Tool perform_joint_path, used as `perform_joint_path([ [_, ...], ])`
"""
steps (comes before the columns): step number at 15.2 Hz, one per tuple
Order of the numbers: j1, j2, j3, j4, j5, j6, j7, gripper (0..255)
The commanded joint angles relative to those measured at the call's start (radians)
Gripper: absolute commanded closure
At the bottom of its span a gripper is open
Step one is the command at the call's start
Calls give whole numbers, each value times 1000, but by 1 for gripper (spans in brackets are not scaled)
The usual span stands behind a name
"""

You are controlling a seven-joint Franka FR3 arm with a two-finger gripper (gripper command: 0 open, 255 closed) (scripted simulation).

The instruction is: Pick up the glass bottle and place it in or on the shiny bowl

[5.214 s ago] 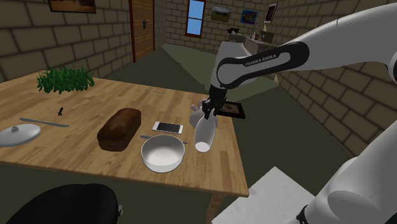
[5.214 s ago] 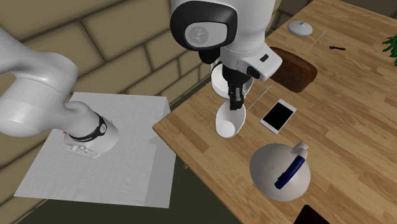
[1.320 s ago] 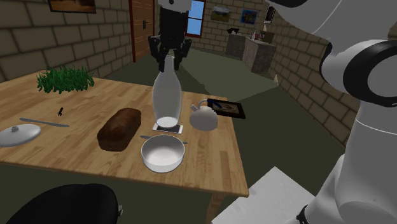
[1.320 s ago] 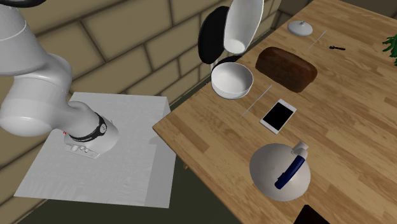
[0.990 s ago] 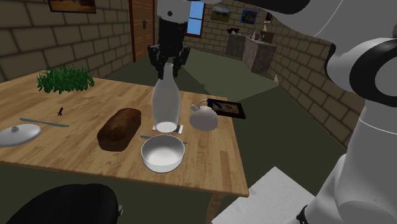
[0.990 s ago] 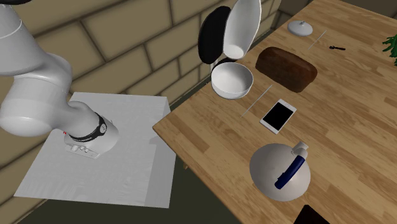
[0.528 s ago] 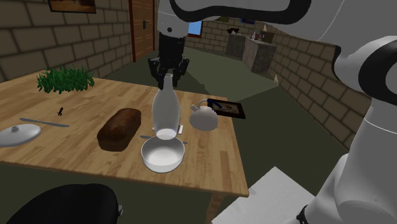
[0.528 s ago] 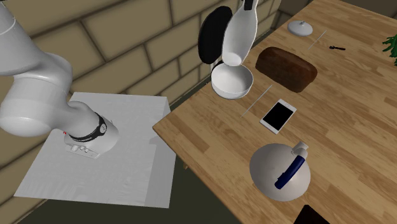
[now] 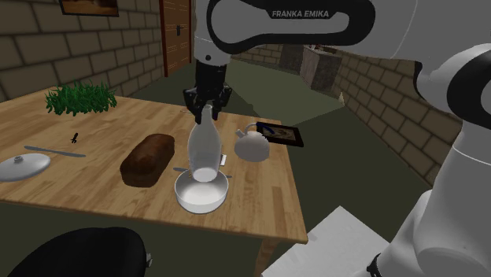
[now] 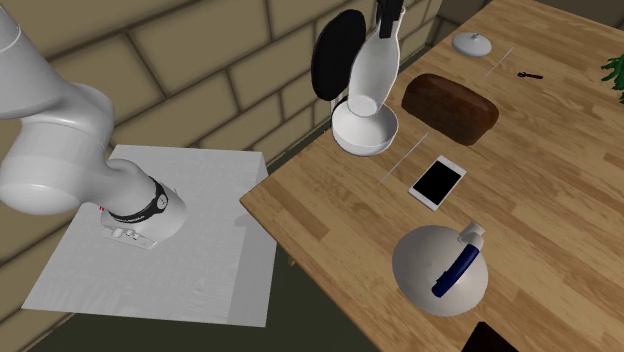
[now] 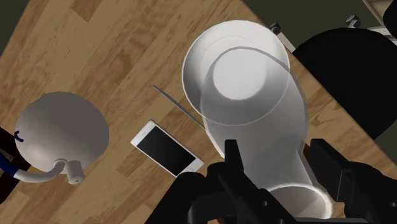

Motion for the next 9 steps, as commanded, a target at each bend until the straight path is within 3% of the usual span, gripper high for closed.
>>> perform_joint_path([
  [1, -2, -7, -1, -36, 2, 30, 0, 255],
  [9, -5, -7, -3, -148, -1, 143, 6, 255],
])
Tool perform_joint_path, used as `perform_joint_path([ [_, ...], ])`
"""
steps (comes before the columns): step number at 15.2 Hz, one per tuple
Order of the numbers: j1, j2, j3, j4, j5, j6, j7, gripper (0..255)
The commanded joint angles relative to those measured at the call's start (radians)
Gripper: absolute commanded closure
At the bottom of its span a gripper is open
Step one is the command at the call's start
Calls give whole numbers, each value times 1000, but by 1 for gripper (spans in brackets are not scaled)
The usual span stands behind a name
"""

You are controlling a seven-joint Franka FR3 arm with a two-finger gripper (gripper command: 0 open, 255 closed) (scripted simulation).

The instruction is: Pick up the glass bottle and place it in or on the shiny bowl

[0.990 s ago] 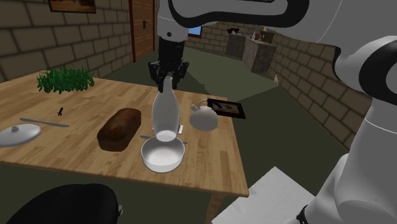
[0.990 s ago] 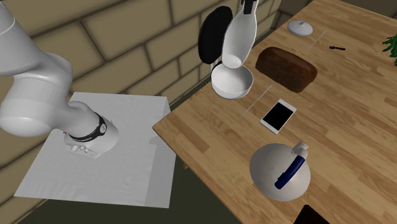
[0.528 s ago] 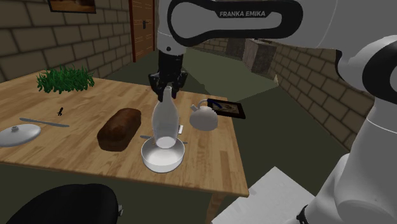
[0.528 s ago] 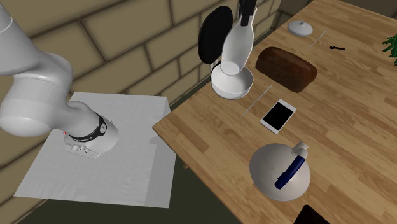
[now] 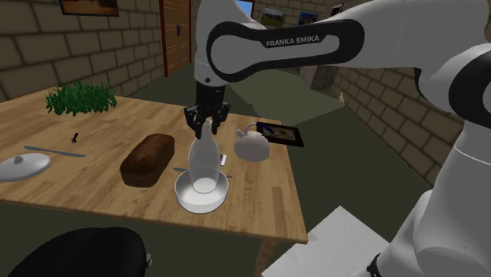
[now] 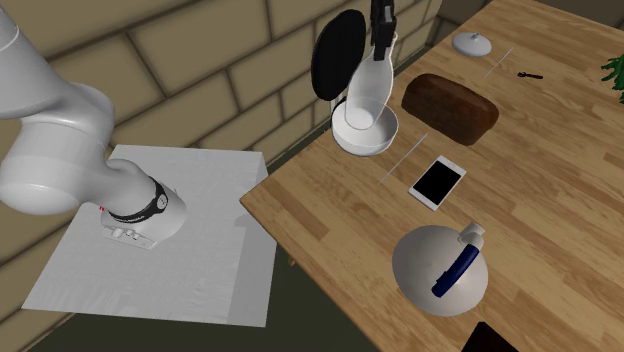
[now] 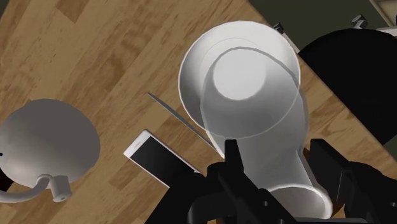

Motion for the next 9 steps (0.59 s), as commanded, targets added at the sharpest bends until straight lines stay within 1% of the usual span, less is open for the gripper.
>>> perform_joint_path([
  [1, 0, 1, 0, -12, -1, 14, 1, 255],
  [8, 0, 1, 0, -12, -1, 14, 1, 255],
  [9, 0, 1, 0, -11, -1, 14, 1, 0],
])
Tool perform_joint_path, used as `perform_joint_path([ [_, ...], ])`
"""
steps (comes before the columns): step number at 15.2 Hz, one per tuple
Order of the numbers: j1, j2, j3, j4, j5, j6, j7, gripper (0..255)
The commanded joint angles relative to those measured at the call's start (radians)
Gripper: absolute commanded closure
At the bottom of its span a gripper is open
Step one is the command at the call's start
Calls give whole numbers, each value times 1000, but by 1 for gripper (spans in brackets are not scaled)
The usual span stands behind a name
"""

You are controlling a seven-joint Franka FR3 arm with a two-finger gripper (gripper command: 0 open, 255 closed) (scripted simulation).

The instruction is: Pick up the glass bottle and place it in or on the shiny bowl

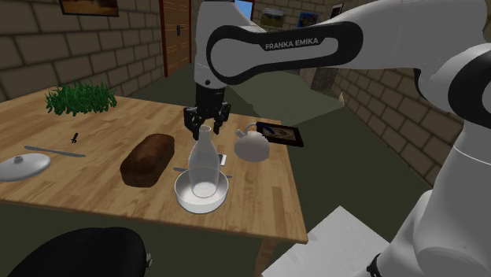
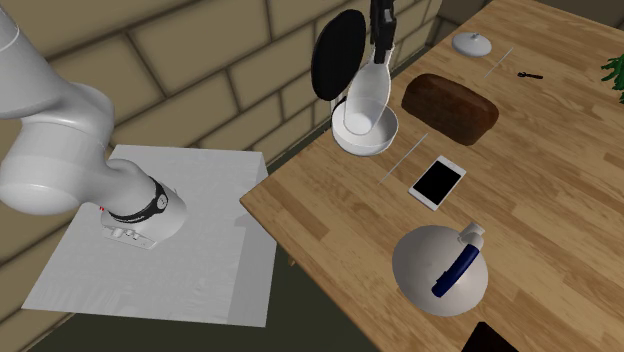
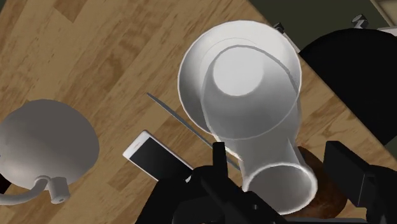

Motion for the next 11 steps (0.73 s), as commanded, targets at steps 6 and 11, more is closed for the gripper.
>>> perform_joint_path([
  [6, 0, -6, 1, 26, 3, -32, -2, 0],
  [11, 3, -13, 4, 110, 7, -122, -5, 0],
])
